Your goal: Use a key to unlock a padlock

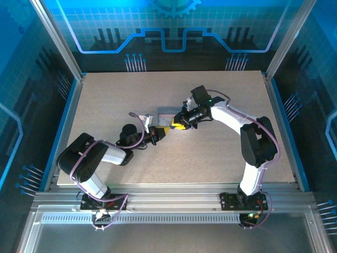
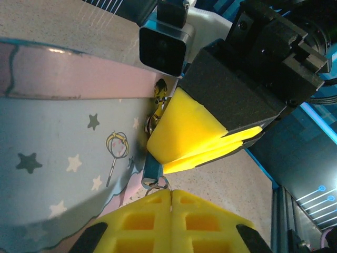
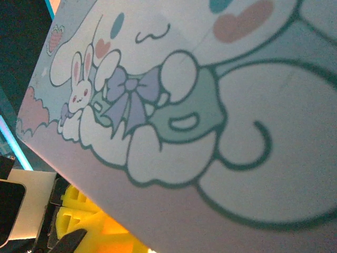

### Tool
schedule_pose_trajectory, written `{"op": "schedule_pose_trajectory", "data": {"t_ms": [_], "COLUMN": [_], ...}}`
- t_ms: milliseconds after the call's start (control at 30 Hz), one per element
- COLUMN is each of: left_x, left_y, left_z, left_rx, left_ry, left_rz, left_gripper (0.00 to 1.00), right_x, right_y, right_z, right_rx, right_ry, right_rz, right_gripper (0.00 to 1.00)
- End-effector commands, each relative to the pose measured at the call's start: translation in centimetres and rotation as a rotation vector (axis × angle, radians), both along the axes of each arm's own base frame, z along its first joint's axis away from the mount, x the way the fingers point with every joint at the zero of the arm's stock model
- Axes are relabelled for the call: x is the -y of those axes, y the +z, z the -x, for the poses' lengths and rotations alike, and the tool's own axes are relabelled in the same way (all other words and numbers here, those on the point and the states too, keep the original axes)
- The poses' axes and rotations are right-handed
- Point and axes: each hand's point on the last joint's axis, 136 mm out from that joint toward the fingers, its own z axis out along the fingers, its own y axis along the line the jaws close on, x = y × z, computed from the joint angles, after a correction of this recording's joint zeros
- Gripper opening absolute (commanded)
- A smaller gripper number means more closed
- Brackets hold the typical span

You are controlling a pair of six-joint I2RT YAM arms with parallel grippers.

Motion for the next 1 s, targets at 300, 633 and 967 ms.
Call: {"op": "schedule_pose_trajectory", "data": {"t_ms": [300,633,967], "left_x": [0.5,-0.7,-1.7], "left_y": [-2.4,-1.5,1.2], "left_z": [0.1,1.1,0.7], "left_rx": [0.015,0.022,0.086], "left_ry": [-0.005,0.028,0.099], "left_rz": [0.008,0.012,0.041], "left_gripper": [0.0,0.0,0.0], "right_x": [0.0,0.5,1.8], "right_y": [1.2,-0.7,-0.7], "right_z": [-0.1,-1.0,-0.8], "right_rx": [-0.002,0.019,0.061], "right_ry": [-0.007,-0.033,-0.034], "right_rz": [-0.032,0.002,0.083], "right_gripper": [0.04,0.05,0.15]}}
